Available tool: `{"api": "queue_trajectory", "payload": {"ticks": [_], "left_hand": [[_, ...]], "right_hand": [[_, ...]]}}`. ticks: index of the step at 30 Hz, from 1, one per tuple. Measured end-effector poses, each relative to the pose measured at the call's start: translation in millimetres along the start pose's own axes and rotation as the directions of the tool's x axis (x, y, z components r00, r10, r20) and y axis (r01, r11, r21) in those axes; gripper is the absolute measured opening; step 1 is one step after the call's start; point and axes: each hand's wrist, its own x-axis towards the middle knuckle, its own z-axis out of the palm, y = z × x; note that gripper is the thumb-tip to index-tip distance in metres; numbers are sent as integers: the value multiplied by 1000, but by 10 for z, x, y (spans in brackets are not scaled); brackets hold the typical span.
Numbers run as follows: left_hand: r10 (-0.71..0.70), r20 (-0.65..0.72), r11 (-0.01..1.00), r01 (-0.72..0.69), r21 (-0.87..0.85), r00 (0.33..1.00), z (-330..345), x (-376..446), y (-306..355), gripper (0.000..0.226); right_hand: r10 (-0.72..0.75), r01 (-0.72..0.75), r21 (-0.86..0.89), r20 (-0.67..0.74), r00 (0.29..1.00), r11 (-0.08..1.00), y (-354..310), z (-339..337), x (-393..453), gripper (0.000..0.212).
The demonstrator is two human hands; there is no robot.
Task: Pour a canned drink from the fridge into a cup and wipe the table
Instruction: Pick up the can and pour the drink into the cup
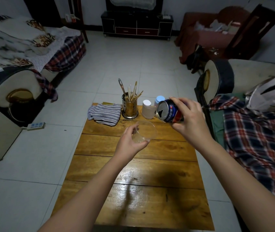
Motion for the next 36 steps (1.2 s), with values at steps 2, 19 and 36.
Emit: {"api": "queue_trajectory", "payload": {"ticks": [2,19,36], "left_hand": [[-1,-3,1000,1,0,1000,-2,11,7,68],[14,-40,999,-13,30,999,-21,26,66,67],[33,-40,999,-34,-7,999,-53,2,107,66]], "right_hand": [[-10,10,-21,-5,1000,1000,-7,-13,12,77],[-73,70,-95,-20,997,993,-98,-56,81,76],[-111,104,-154,-32,993,983,-83,-62,108,78]]}}
